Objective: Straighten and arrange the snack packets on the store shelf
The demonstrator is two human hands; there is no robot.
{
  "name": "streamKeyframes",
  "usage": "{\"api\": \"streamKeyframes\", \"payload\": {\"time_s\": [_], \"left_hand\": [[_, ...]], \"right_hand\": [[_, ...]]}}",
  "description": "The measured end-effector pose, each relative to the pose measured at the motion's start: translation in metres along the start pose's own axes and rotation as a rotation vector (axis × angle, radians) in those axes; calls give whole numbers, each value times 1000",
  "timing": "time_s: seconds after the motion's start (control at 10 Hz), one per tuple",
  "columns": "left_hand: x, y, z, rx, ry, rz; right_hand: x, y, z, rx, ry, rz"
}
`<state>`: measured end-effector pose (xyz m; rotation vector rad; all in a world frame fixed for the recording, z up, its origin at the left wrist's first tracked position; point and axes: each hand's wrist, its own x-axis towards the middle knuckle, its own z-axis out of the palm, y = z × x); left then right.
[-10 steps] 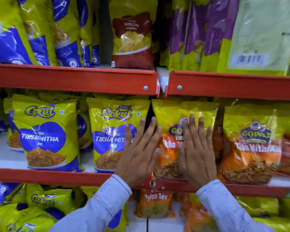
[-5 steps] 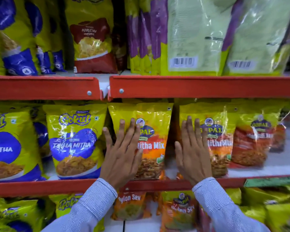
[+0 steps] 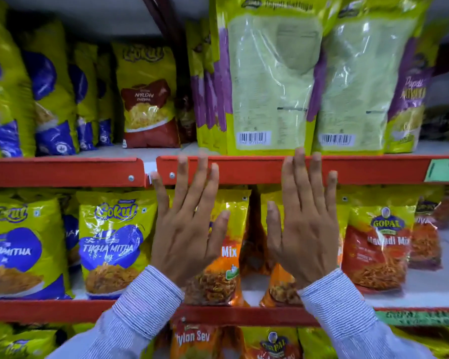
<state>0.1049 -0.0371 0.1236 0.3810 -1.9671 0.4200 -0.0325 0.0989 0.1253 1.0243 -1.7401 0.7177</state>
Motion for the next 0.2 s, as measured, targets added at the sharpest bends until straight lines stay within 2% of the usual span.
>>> {"api": "streamKeyframes", "payload": {"time_s": [0.2], "left_hand": [[48,4,-27,37,80,-52]], "right_hand": [[48,-3,-29,-50,159,-20]]}}
